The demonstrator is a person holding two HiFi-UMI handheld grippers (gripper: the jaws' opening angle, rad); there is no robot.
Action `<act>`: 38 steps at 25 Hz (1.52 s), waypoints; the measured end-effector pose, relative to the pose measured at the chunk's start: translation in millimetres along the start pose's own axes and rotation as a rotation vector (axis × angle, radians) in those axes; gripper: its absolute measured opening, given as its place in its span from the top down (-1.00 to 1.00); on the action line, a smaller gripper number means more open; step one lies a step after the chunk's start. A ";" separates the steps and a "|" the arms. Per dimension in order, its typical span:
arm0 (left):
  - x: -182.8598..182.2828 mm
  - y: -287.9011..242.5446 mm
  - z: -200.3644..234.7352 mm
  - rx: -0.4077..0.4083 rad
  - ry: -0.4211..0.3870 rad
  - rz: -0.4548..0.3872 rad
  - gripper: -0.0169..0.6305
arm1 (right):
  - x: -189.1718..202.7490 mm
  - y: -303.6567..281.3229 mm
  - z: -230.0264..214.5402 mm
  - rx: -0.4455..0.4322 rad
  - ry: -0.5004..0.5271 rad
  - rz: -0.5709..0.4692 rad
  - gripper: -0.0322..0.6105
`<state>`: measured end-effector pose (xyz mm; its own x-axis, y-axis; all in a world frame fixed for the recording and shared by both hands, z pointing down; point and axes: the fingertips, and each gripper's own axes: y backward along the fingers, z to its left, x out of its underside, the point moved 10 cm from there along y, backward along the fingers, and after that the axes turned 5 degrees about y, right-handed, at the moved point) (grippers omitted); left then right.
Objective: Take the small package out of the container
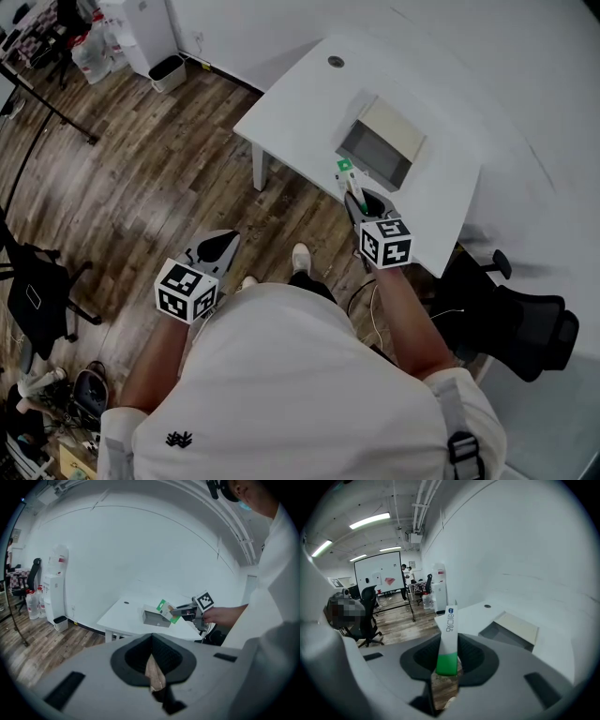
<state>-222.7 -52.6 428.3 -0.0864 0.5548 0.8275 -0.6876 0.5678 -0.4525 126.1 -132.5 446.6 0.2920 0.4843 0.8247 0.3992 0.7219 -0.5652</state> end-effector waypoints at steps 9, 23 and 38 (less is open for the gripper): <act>13.8 17.8 -7.1 0.030 -0.014 -0.016 0.92 | 5.1 33.1 49.6 -0.044 0.005 -0.030 0.62; 24.1 24.5 -20.8 0.069 -0.029 -0.002 0.92 | 15.1 72.2 78.1 -0.045 0.007 -0.054 0.62; 33.9 28.0 -22.4 0.088 -0.035 0.009 0.93 | 14.8 87.5 88.5 -0.034 0.002 -0.068 0.62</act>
<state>-228.8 -4.3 436.2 -0.1170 0.5367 0.8356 -0.7472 0.5067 -0.4301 88.5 -18.4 410.9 0.2653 0.4337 0.8611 0.4478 0.7355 -0.5084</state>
